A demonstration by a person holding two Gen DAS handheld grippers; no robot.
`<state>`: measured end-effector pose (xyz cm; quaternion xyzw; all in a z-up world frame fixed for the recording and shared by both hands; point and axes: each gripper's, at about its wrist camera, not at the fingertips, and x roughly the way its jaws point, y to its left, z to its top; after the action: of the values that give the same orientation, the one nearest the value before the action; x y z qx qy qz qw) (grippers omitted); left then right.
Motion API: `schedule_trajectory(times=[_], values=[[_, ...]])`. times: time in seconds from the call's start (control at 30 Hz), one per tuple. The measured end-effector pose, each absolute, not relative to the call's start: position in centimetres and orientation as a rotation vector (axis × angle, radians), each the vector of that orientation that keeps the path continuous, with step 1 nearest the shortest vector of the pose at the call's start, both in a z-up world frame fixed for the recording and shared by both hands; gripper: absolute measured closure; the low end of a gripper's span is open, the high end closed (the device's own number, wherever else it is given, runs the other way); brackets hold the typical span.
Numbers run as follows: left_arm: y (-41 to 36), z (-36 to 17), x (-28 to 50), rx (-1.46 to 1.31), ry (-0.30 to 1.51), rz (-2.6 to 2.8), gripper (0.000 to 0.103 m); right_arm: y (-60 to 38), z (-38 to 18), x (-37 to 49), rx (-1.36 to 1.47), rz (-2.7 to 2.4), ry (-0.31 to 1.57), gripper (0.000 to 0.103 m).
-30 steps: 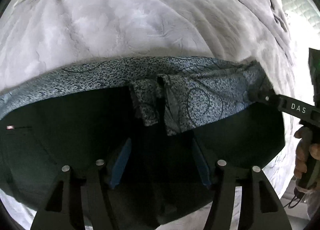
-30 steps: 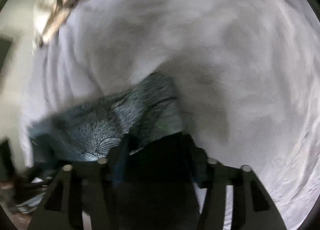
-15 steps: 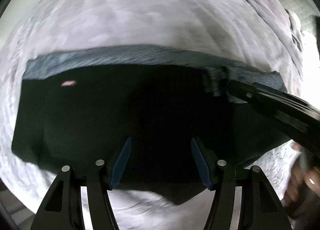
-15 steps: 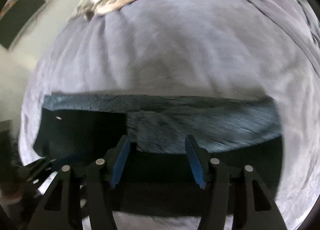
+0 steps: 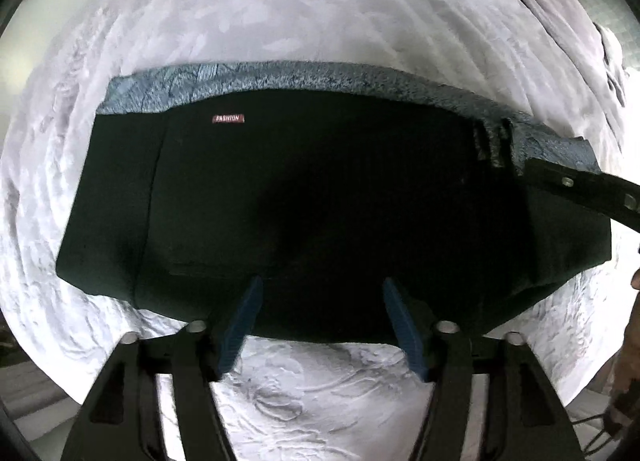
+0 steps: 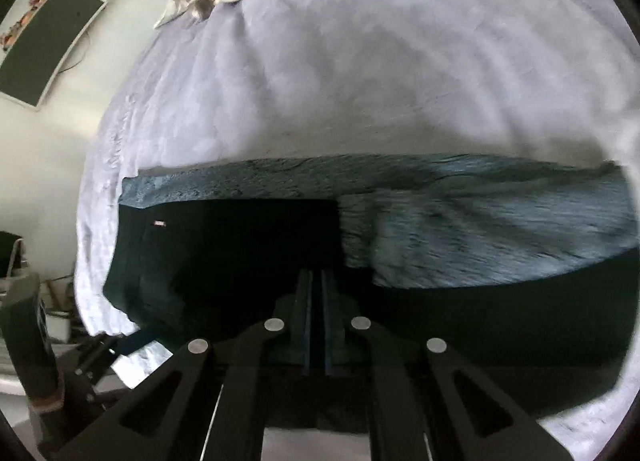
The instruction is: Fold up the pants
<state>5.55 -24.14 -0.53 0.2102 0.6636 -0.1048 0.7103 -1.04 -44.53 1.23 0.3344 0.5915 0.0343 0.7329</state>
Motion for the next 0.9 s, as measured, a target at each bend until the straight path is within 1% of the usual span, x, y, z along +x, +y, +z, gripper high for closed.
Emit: schedule_trajectory(times=[0.03,0.07,0.1,0.23,0.33,0.37,0.4,0.43,0.6,0.63,0.67,0.7,0.77,0.87,0.9], values=[[-24.1,-0.3,5.5,0.467,1.467,-0.237,0.025,-45.2,1.0,-0.9,0.718,0.055,1.310,0.084],[-24.2,-0.1,5.3,0.471,1.465,-0.242,0.025,-45.7,0.8,-1.2,0.700,0.027,1.326,0.071],[-24.3,-0.1,5.1,0.482,1.468,-0.251,0.025,-46.2,0.7,-1.8,0.695,0.011,1.338,0.066],[-24.7,-0.5,4.5,0.507,1.493,-0.240,0.025,-47.1,-1.7,-4.8,0.765,0.004,1.425,0.066],[-24.7,-0.5,3.9,0.518,1.506,-0.225,0.024,-45.1,-2.6,-5.6,0.782,0.024,1.458,0.066],[-24.6,-0.3,3.7,0.519,1.505,-0.223,0.012,-44.4,-2.1,-5.6,0.750,0.034,1.452,0.064],[-24.4,0.0,3.5,0.518,1.504,-0.222,0.005,-43.8,-1.6,-5.5,0.722,0.046,1.453,0.064],[-24.2,0.2,3.3,0.517,1.501,-0.220,0.001,-43.4,-1.2,-5.5,0.704,0.051,1.456,0.064],[-23.4,1.2,2.2,0.518,1.516,-0.207,0.001,-43.2,0.4,-5.8,0.712,0.071,1.461,0.063],[-23.3,1.4,2.0,0.518,1.517,-0.205,0.001,-43.2,0.7,-5.9,0.717,0.073,1.464,0.059],[-23.1,1.6,1.8,0.518,1.518,-0.203,0.001,-43.2,1.0,-6.0,0.711,0.072,1.466,0.050],[-23.0,1.8,1.6,0.518,1.518,-0.201,0.001,-42.9,1.3,-6.1,0.701,0.073,1.468,0.046],[-23.0,2.2,1.7,0.512,1.517,-0.198,0.001,-42.5,1.9,-6.6,0.689,0.084,1.473,0.045],[-22.7,2.9,1.1,0.508,1.514,-0.198,0.001,-41.7,2.6,-7.1,0.683,0.096,1.491,0.038],[-22.5,3.1,1.0,0.507,1.515,-0.197,0.001,-41.5,2.8,-7.2,0.682,0.100,1.494,0.037]])
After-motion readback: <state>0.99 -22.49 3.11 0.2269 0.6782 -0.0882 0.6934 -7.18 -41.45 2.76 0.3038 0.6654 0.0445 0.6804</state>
